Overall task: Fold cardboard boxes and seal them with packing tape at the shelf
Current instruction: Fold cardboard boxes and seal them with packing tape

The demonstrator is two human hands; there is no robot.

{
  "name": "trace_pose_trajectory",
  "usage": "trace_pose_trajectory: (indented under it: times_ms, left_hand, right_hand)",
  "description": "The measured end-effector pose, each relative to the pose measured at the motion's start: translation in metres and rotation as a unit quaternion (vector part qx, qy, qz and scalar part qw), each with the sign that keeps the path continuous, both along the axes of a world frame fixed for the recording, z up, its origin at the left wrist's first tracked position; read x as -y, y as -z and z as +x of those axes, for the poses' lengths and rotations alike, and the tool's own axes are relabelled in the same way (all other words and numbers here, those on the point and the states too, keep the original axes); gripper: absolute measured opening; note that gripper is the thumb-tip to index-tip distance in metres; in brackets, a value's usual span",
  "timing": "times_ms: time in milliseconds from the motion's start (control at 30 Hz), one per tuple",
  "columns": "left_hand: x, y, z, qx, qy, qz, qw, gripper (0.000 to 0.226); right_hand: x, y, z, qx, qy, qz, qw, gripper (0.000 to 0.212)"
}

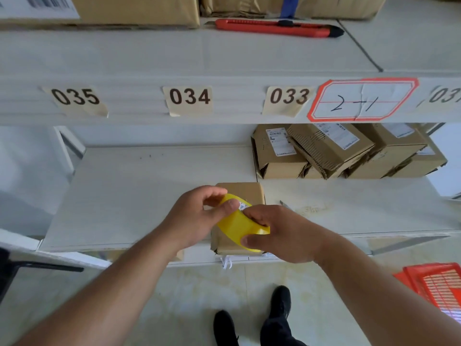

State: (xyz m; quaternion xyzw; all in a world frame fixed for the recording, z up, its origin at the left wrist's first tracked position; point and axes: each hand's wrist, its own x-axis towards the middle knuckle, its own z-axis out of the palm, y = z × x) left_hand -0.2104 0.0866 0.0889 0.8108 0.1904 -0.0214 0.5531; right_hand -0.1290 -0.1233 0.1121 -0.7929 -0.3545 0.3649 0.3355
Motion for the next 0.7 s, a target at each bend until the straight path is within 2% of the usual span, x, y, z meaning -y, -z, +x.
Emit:
trace_pose_trajectory:
  times_ms: [33,100,167,233,300,433,500,600,700]
  left_hand:
    - [-0.002,0.001,-0.002,-0.013,0.002,-0.028,1.000,0.056]
    - [-0.007,0.006,-0.007,-0.054,0.018,-0.143,0.988,0.058]
    - [-0.012,0.015,-0.014,-0.090,0.033,-0.253,0.963,0.072]
    - [-0.014,0.024,-0.019,-0.098,0.043,-0.315,0.943,0.084]
    - [-0.013,0.029,-0.022,-0.091,0.045,-0.337,0.936,0.078]
    - [-0.011,0.035,-0.024,-0.103,0.035,-0.308,0.945,0.037]
    - [-0.013,0.038,-0.026,-0.100,0.028,-0.322,0.941,0.024]
    - [-0.012,0.045,-0.028,-0.114,0.024,-0.376,0.919,0.016]
    - [-0.008,0.046,-0.030,-0.143,0.031,-0.367,0.919,0.018]
  right_hand:
    - [0.002,-0.002,-0.001,0.006,-0.011,-0.015,1.000,0.013]
    - [0.006,-0.005,-0.003,0.017,-0.038,-0.048,0.998,0.015]
    - [0.009,-0.005,-0.006,0.017,-0.060,-0.070,0.996,0.019]
    - [0.011,-0.006,-0.009,0.006,-0.070,-0.075,0.995,0.017]
    - [0.012,-0.005,-0.010,-0.005,-0.070,-0.080,0.994,0.014]
    - [0.017,-0.005,-0.005,-0.030,-0.050,-0.079,0.995,0.025]
    - [0.018,-0.007,-0.003,-0.060,-0.043,-0.065,0.995,0.030]
    - [0.020,-0.008,0.001,-0.069,-0.045,-0.068,0.994,0.030]
    - [0.021,-0.008,0.004,-0.052,-0.048,-0.088,0.994,0.031]
